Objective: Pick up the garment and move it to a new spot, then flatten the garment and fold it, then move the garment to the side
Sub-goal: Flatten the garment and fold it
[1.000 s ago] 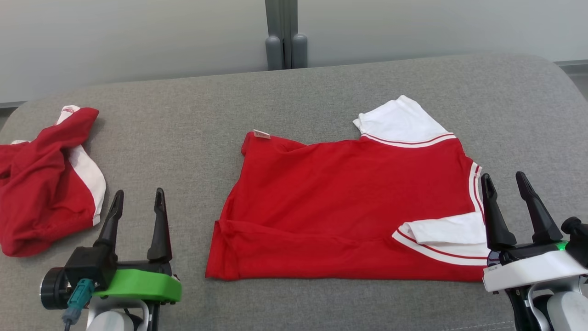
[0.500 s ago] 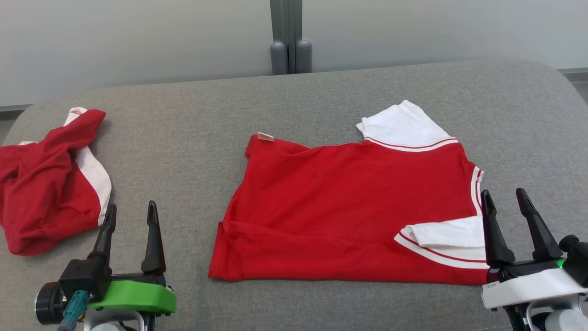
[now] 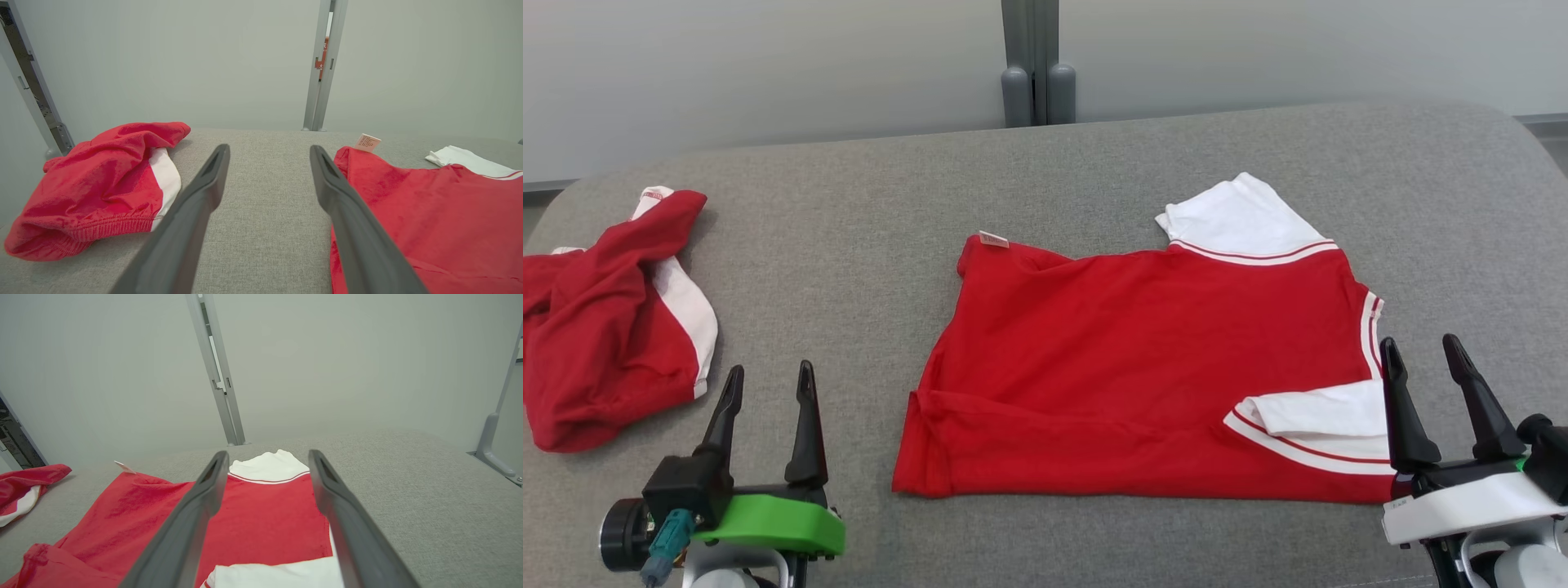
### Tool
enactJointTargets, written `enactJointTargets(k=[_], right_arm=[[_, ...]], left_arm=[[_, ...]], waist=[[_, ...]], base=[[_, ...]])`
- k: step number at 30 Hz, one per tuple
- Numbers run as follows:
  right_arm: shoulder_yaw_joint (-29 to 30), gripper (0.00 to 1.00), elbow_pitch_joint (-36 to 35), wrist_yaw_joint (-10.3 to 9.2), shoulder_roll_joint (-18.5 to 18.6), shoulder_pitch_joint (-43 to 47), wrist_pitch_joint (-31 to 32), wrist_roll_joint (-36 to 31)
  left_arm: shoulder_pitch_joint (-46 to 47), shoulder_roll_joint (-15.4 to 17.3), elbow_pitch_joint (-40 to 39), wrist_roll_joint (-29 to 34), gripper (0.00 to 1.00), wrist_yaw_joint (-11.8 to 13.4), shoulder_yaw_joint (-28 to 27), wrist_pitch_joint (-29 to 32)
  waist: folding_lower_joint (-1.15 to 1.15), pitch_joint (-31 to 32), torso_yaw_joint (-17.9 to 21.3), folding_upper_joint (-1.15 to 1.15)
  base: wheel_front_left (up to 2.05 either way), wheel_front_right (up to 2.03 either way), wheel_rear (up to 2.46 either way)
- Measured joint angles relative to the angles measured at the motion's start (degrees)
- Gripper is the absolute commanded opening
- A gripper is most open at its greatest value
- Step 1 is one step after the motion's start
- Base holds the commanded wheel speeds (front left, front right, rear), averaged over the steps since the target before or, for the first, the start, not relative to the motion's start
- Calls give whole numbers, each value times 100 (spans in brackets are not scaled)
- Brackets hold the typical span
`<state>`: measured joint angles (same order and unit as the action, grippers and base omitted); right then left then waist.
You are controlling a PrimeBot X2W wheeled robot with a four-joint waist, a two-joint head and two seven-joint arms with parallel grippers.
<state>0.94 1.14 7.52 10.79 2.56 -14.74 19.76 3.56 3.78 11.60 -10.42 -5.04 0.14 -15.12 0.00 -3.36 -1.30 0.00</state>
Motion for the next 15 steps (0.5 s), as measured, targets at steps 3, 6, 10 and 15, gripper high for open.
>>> enactJointTargets(k=[3, 6, 10, 15], right_arm=[[-34, 100, 83, 0, 100, -162, 3, -43], [-81, 100, 220, 0, 230, -441, 65, -79], [-213, 100, 424, 0, 454, -999, 155, -135], [-487, 100, 822, 1, 792, -1894, 271, -175]], left_arm=[[221, 2, 164, 51, 100, -45, 49, 0], [570, 57, 375, 94, 100, -101, 155, 0], [1194, 134, 768, 130, 100, -156, 390, -1], [2174, 216, 1384, 169, 100, -207, 810, 57]], waist=[[0, -49, 2, 0], [0, -120, 10, 0], [0, -263, 32, 0], [0, -541, 60, 0]], base=[[0, 0, 0], [0, 0, 0], [0, 0, 0], [0, 0, 0]])
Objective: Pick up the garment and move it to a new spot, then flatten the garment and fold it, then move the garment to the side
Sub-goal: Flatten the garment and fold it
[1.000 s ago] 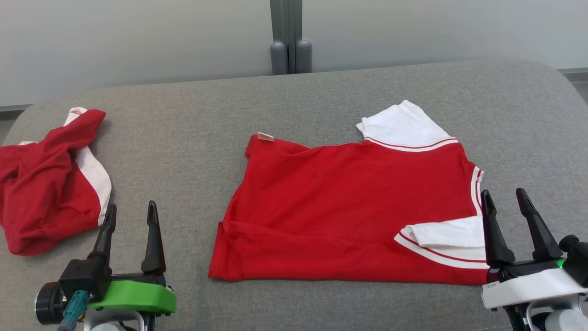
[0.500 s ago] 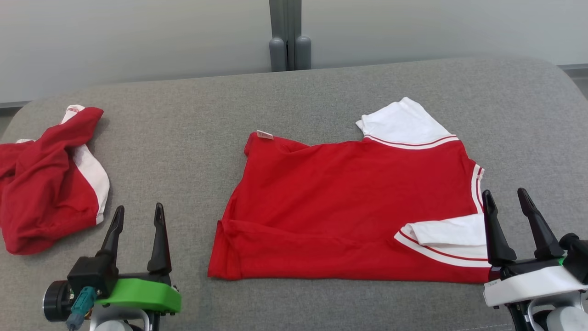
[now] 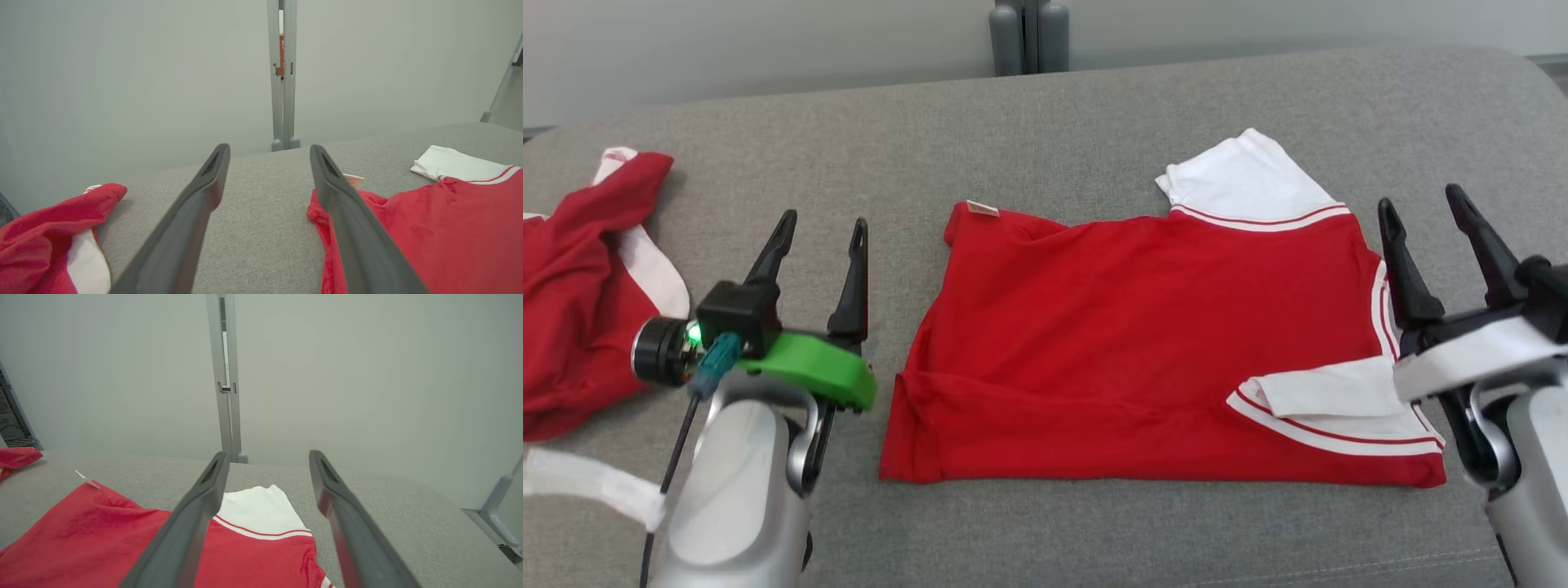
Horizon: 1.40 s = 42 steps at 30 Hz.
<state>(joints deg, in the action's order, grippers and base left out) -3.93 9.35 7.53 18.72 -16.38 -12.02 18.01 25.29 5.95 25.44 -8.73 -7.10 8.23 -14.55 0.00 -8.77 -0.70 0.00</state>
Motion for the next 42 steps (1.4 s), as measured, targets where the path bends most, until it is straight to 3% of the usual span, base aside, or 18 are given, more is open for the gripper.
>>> enactJointTargets(k=[15, 24, 32, 42], right_arm=[[-1040, 100, 2123, 0, 539, -2319, 91, 108], [-1606, 100, 2999, 0, 530, -3087, -152, 328], [-1952, 100, 3339, 0, 638, -3346, -268, 543], [-2335, 100, 4070, 0, 711, -4162, -196, 742]], left_arm=[[2050, -164, 2305, -405, 100, -29, 1319, 36], [2716, -281, 3227, -840, 100, -29, 2065, -16], [2966, -307, 3544, -1161, 100, -29, 2529, -41], [3205, -313, 3304, -1526, 100, -29, 2875, -48]], waist=[[0, -1018, 33, 0], [0, -1506, -45, 0], [0, -1711, -10, 0], [0, -1959, -123, 0]], base=[[0, 0, 0], [0, 0, 0], [0, 0, 0], [0, 0, 0]])
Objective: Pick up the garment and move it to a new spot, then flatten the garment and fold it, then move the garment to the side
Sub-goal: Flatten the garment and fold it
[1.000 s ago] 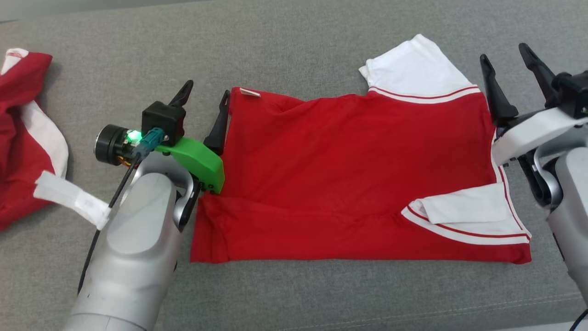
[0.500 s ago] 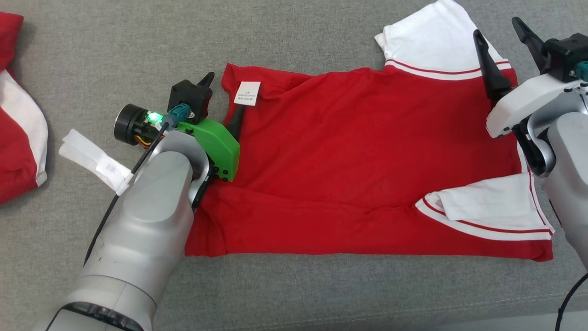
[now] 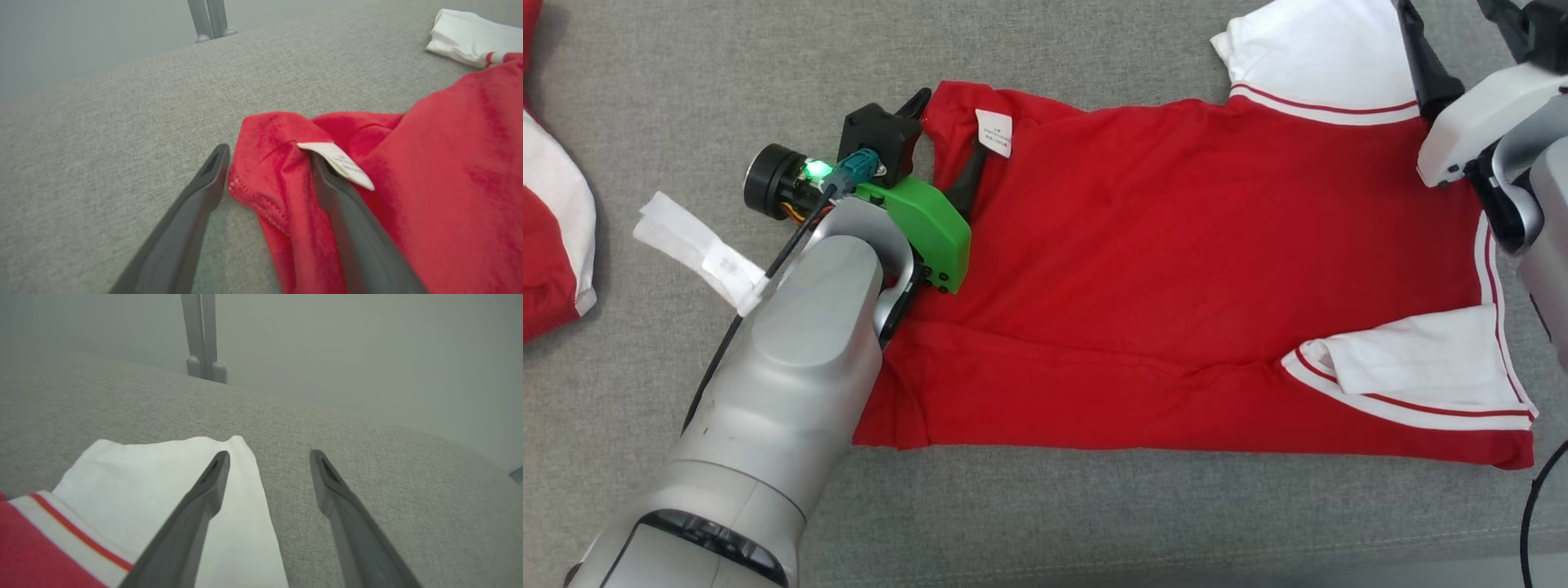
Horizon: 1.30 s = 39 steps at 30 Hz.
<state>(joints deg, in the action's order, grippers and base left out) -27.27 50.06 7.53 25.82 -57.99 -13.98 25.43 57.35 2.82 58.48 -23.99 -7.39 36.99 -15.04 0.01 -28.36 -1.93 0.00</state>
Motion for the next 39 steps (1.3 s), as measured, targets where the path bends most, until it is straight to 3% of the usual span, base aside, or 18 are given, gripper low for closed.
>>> enactJointTargets(k=[2, 5, 6, 22, 23, 24, 25, 31, 39], right_arm=[[-88, 100, 194, 0, -2, -197, 118, 112], [-197, 100, 414, 0, 4, -424, 238, 288], [-249, 100, 494, 0, 4, -520, 308, 334], [-934, 100, 1212, 0, 169, -1267, 945, 1133], [-970, 62, 1222, 0, 185, -1295, 955, 1181], [-1006, 44, 1232, 0, 186, -1306, 984, 1227], [-1049, 0, 1237, 0, 180, -1307, 1021, 1278], [-1196, 0, 1250, 1, 205, -1326, 924, 1518], [-1350, 0, 973, 1, 428, -1209, 170, 1752]], left_arm=[[10, 0, -91, -79, 100, 0, 70, 0], [54, -3, -170, -168, 16, 0, 185, 0], [81, -1, -207, -182, 0, 2, 202, 0], [197, -2, -1417, -443, 0, 338, 561, 0], [197, -2, -1473, -452, 0, 365, 579, 0], [197, -2, -1507, -453, 0, 385, 593, 0], [197, -2, -1533, -454, 0, 387, 613, 0], [171, -3, -1536, -461, 0, 437, 621, 0], [-102, -4, -1238, -355, 0, 400, 387, 0]], waist=[[0, -53, -53, 0], [0, -124, -135, 0], [0, -152, -161, 0], [0, -478, -626, 0], [0, -491, -647, 0], [0, -499, -660, 0], [-1, -503, -670, 0], [0, -419, -634, 0], [0, -126, -480, 0]], base=[[0, 0, 0], [0, 0, 0], [0, 0, 0], [0, 0, 0], [0, 0, 0], [0, 0, 0], [0, 0, 0], [0, 0, 0], [0, 0, 0]])
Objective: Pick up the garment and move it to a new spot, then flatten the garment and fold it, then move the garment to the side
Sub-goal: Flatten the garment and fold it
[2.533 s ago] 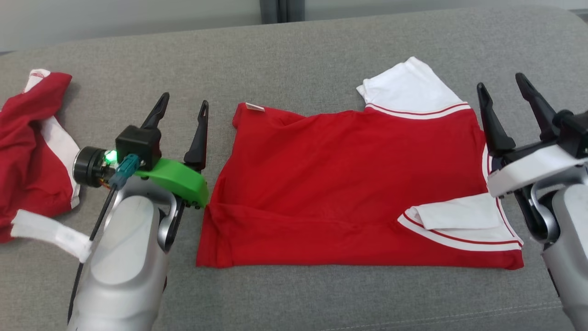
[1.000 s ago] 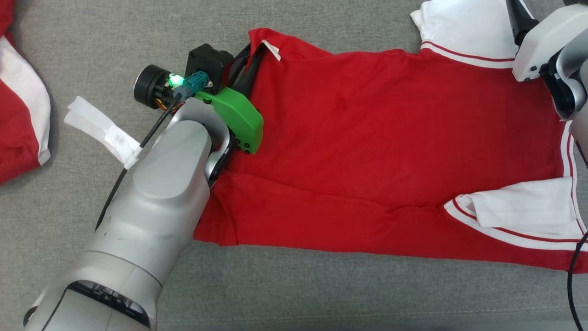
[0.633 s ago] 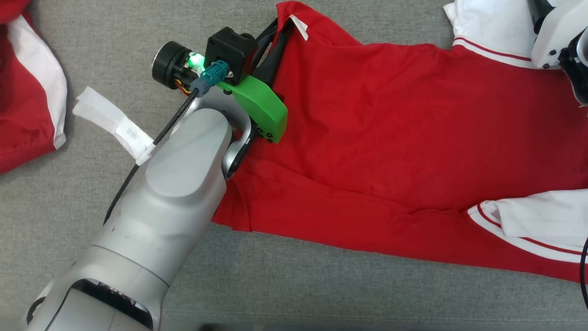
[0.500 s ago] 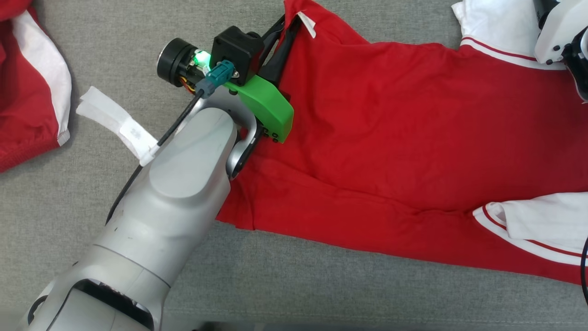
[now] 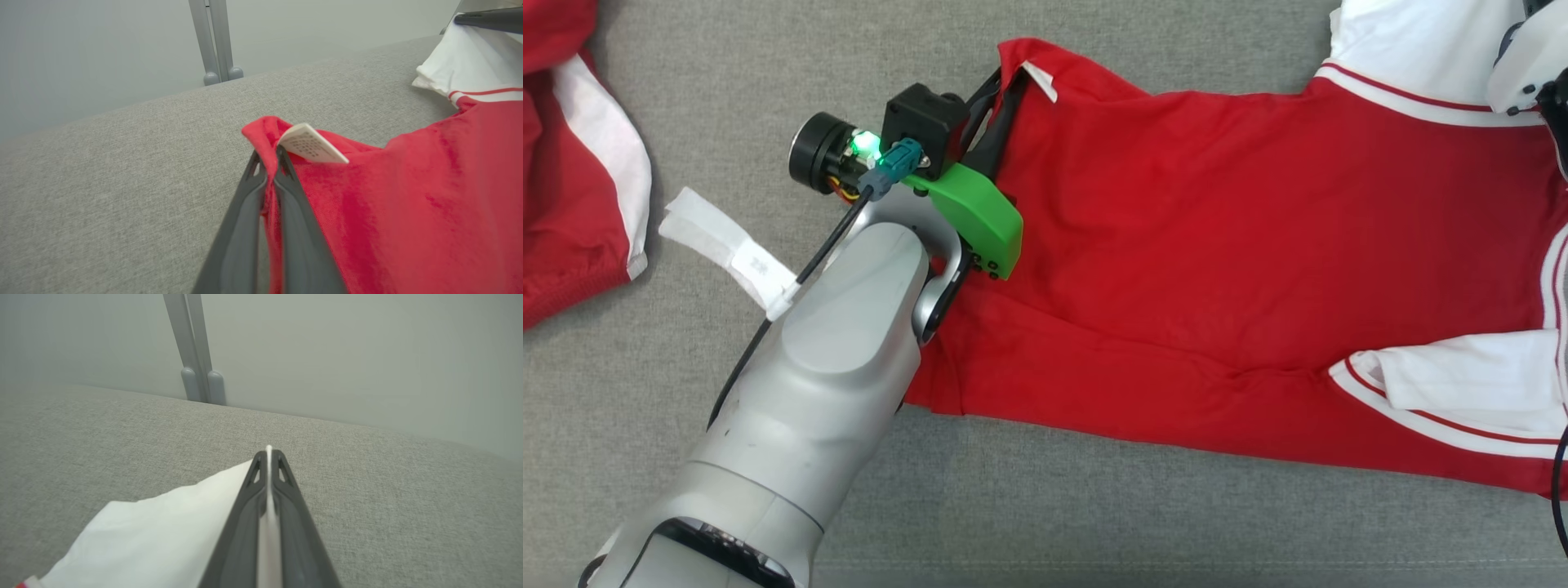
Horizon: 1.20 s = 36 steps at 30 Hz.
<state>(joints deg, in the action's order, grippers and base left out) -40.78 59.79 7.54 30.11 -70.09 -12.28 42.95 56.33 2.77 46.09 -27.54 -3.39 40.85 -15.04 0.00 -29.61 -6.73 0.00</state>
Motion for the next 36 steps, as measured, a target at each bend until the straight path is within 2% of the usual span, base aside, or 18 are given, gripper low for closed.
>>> enactJointTargets(k=[7, 12, 15, 21, 25, 36], right_arm=[[25, 0, -846, 0, 275, 648, -254, 238], [728, 0, -2022, 0, 475, 1384, -277, 168], [1290, 0, -2752, 0, 499, 2190, -277, -19], [2086, 0, -4011, -1, 255, 3669, -278, -413], [2471, 0, -4596, -1, 37, 4464, -278, -558], [3136, 0, -5383, -1, -328, 6046, -278, -689]], left_arm=[[-274, 37, 51, 159, 0, -65, -254, 0], [-463, 101, 47, 254, 0, -90, -428, 0], [-612, 141, 37, 297, 0, -110, -542, 0], [-961, 229, -144, 344, 0, -114, -810, 0], [-1296, 289, -381, 399, 0, -96, -1005, 0], [-2257, 249, -1073, 530, 0, -13, -1540, 0]], waist=[[0, 293, 195, 0], [0, 460, 337, 0], [0, 574, 412, 0], [0, 786, 555, 0], [0, 925, 651, 0], [0, 1155, 673, 0]], base=[[0, 0, 0], [0, 0, 0], [0, 0, 0], [0, 0, 0], [0, 0, 0], [0, 0, 0]])
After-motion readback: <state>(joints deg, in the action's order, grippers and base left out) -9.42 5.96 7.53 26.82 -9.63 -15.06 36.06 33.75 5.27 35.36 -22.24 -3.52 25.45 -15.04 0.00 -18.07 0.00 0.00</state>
